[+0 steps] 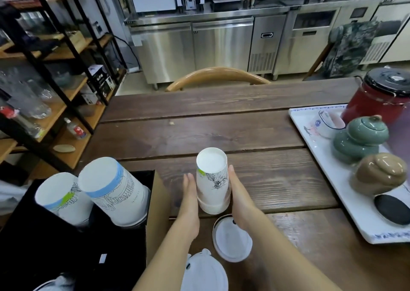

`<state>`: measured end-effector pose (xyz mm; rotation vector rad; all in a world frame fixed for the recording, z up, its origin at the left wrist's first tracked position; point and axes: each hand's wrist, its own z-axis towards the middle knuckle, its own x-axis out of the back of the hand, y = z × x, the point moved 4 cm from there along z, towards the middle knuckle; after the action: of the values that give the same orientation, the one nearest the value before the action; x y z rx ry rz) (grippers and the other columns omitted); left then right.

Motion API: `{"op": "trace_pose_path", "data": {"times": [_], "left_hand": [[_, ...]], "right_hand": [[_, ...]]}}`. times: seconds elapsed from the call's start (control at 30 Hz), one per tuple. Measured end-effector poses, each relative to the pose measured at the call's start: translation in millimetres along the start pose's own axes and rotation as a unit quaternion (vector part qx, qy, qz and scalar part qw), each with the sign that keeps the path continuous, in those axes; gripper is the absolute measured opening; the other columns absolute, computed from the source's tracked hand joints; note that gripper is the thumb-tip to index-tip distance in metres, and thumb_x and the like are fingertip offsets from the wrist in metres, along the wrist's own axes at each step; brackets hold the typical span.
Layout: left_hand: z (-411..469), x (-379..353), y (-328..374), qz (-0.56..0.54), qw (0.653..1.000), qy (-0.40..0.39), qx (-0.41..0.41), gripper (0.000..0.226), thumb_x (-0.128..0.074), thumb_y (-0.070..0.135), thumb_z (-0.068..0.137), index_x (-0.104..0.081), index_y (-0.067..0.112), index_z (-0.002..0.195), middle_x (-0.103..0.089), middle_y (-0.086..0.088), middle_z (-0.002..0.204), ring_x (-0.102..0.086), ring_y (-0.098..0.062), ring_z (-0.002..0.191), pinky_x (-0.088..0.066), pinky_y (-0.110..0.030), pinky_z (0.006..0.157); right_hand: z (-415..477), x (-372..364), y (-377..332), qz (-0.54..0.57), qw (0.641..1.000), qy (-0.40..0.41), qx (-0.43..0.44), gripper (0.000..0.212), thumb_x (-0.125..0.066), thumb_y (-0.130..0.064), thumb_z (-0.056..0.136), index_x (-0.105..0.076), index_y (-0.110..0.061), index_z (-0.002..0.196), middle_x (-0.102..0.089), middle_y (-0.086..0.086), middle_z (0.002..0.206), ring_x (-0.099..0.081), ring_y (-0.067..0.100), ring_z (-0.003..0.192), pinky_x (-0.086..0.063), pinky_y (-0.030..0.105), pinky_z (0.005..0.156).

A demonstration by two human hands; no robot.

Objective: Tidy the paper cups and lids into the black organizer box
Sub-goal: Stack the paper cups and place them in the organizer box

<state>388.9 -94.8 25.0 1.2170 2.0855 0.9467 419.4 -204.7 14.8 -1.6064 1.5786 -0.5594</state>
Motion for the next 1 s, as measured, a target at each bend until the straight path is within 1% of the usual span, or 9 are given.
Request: {"op": "trace_pose_path", "data": {"times": [0.1, 0.17, 0.33, 0.43, 0.5, 0.63, 0.7, 0.87, 1.0], "left_hand": [[-1, -9, -7, -0.035, 0.999, -0.027, 0.028, 0.057, -0.032, 0.068, 0.087, -0.068, 0.026, 0.102, -0.071, -0.001, 0.103, -0.061, -0.021, 0.109, -0.04, -0.04, 0.107], [-5, -11, -8, -0.007, 0.999, -0.025, 0.035, 0.053, -0.031, 0.069, 0.087, -0.069, 0.031, 0.089, -0.069, -0.002, 0.105, -0.06, -0.019, 0.106, -0.039, -0.038, 0.106], [-34, -11, 11, 0.042, 0.999, -0.015, 0.02, 0.083, -0.032, 0.081, 0.075, -0.048, 0.027, 0.136, -0.048, -0.002, 0.145, -0.045, -0.023, 0.132, -0.032, -0.045, 0.113], [-54, -12, 41, 0.063, 0.997, -0.016, -0.037, 0.056, -0.029, 0.072, 0.084, -0.062, 0.036, 0.111, -0.054, -0.001, 0.139, -0.051, -0.02, 0.124, -0.038, -0.046, 0.109], [-71, -11, 64, 0.07, 0.994, -0.038, -0.074, 0.04, -0.027, 0.061, 0.092, -0.061, 0.04, 0.096, -0.059, 0.001, 0.134, -0.055, -0.018, 0.117, -0.04, -0.044, 0.107], [-113, -2, 114, 0.072, 0.978, -0.075, -0.181, 0.038, -0.024, 0.053, 0.097, -0.061, 0.045, 0.095, -0.063, 0.008, 0.127, -0.058, -0.012, 0.114, -0.042, -0.043, 0.105], [-136, 8, 136, 0.073, 0.967, -0.073, -0.232, 0.039, -0.024, 0.054, 0.096, -0.062, 0.049, 0.09, -0.064, 0.014, 0.122, -0.057, -0.011, 0.115, -0.041, -0.044, 0.105], [-181, 42, 173, 0.074, 0.941, -0.038, -0.329, 0.05, -0.018, 0.053, 0.097, -0.053, 0.037, 0.128, -0.057, 0.011, 0.135, -0.05, -0.008, 0.124, -0.036, -0.041, 0.11], [-201, 78, 190, 0.034, 0.934, -0.064, -0.35, 0.065, -0.02, 0.071, 0.085, -0.056, 0.037, 0.128, -0.061, 0.017, 0.129, -0.056, -0.001, 0.117, -0.039, -0.033, 0.104]], "right_hand": [[-5, -4, 7, 0.051, 0.999, 0.005, -0.009, 0.057, -0.034, -0.069, 0.087, -0.073, -0.032, 0.104, -0.073, -0.003, 0.114, -0.064, 0.013, 0.109, -0.041, 0.037, 0.106], [-8, -3, 5, 0.075, 0.997, 0.008, -0.012, 0.055, -0.035, -0.066, 0.088, -0.074, -0.031, 0.104, -0.075, -0.002, 0.109, -0.066, 0.015, 0.106, -0.043, 0.038, 0.103], [-27, -7, -14, 0.109, 0.994, -0.018, 0.005, 0.061, -0.033, -0.064, 0.09, -0.068, -0.022, 0.117, -0.071, 0.006, 0.118, -0.063, 0.025, 0.114, -0.04, 0.046, 0.108], [-43, -12, -36, 0.122, 0.991, -0.017, 0.042, 0.058, -0.035, -0.063, 0.09, -0.069, -0.023, 0.114, -0.072, 0.006, 0.116, -0.065, 0.026, 0.11, -0.046, 0.045, 0.101], [-58, -16, -57, 0.09, 0.993, 0.0, 0.074, 0.05, -0.036, -0.062, 0.089, -0.074, -0.031, 0.099, -0.076, -0.002, 0.104, -0.069, 0.02, 0.099, -0.052, 0.038, 0.085], [-89, -31, -102, 0.032, 0.989, 0.044, 0.141, 0.042, -0.043, -0.056, 0.088, -0.073, -0.039, 0.064, -0.073, -0.019, 0.062, -0.069, 0.007, 0.065, -0.044, 0.03, 0.063], [-105, -44, -122, 0.004, 0.982, 0.039, 0.184, 0.044, -0.042, -0.053, 0.088, -0.073, -0.04, 0.059, -0.07, -0.023, 0.057, -0.067, -0.001, 0.051, -0.044, 0.028, 0.061], [-141, -90, -152, -0.059, 0.967, -0.002, 0.247, 0.045, -0.036, -0.055, 0.092, -0.069, -0.044, 0.063, -0.07, -0.031, 0.071, -0.062, 0.006, 0.088, -0.047, 0.04, 0.089], [-159, -133, -158, -0.096, 0.961, -0.033, 0.255, 0.037, -0.034, -0.055, 0.092, -0.061, -0.033, 0.079, -0.066, -0.017, 0.08, -0.055, 0.007, 0.07, -0.041, 0.029, 0.058]]}}
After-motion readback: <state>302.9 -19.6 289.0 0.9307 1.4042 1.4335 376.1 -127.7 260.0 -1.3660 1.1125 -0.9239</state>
